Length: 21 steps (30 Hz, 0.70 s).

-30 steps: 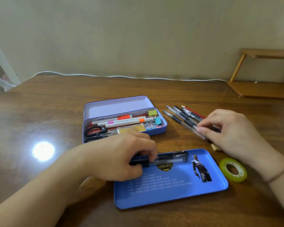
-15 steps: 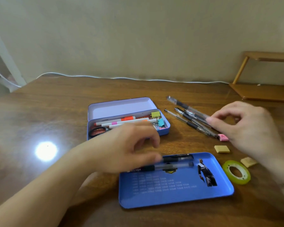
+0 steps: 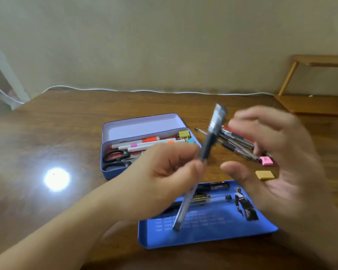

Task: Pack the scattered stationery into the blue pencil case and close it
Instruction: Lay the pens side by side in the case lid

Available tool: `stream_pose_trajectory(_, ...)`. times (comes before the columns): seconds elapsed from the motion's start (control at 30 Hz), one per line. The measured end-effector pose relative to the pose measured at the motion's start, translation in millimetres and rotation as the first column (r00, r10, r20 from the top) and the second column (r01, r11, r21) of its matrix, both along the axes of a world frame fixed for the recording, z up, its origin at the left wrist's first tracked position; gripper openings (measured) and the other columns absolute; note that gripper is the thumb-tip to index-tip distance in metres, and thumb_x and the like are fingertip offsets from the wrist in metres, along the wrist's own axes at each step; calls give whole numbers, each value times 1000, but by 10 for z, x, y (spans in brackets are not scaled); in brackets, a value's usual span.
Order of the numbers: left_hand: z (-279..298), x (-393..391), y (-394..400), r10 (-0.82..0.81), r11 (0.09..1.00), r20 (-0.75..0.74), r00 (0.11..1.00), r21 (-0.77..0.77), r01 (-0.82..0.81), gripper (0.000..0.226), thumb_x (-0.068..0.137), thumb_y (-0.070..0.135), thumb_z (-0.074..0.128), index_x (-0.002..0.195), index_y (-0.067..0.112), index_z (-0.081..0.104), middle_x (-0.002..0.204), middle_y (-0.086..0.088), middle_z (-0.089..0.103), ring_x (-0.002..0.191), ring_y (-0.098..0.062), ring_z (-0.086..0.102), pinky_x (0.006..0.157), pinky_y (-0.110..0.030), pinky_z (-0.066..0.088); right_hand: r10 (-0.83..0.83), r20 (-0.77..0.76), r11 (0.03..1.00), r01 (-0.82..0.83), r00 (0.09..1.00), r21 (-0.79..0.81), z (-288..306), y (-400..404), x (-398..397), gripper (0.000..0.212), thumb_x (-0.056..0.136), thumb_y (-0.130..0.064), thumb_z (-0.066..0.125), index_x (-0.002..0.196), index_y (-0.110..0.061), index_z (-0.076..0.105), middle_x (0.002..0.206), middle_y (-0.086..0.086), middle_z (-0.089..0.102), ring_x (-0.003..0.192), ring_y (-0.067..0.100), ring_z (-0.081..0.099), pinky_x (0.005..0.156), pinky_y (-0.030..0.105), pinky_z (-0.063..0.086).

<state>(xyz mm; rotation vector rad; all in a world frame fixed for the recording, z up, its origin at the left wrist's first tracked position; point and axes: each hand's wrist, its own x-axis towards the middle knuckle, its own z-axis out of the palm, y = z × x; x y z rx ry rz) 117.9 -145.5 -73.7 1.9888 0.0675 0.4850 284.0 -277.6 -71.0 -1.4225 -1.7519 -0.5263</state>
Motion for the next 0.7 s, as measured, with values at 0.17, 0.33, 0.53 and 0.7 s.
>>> stream_pose_trajectory(0.17, 63, -52, 4, -183, 956, -284, 941, 171, 238, 24, 97, 21, 52, 75, 12, 57, 67, -4, 55, 63, -14, 49, 60, -35, 42, 92, 137, 991, -79, 986, -104, -17, -42, 115, 15, 87, -5, 64, 96, -5, 76, 100, 10, 69, 88, 28, 62, 79, 34, 48)
stream_pose_trajectory(0.33, 67, -170, 327, 20, 936, -366, 930, 333, 111, 5, 91, 25, 65, 94, 28, 66, 79, 8, 64, 68, -6, 57, 63, -21, 47, 181, 102, 829, -96, 978, -551, 14, -145, 326, 30, 85, -49, 63, 103, -30, 77, 86, -19, 66, 79, 4, 58, 62, 29, 51)
stream_pose_trajectory(0.53, 15, -213, 382, 141, 776, -519, 843, 586, 231, 35, 70, 51, 79, 96, 38, 59, 83, 10, 56, 75, -10, 55, 66, -31, 48, 162, 128, 705, -24, 978, -708, -17, -157, 275, 43, 83, -71, 47, 112, -47, 67, 76, -28, 62, 72, -5, 54, 50, 25, 51)
stream_pose_trajectory(0.7, 20, -211, 387, 195, 720, -515, 835, 653, 235, 26, 76, 55, 71, 93, 40, 58, 86, 14, 59, 79, -6, 56, 70, -31, 50, 86, 138, 710, 36, 987, -703, 2, -201, 194, 29, 80, -71, 49, 99, -50, 52, 78, -28, 56, 70, -6, 56, 52, 24, 52)
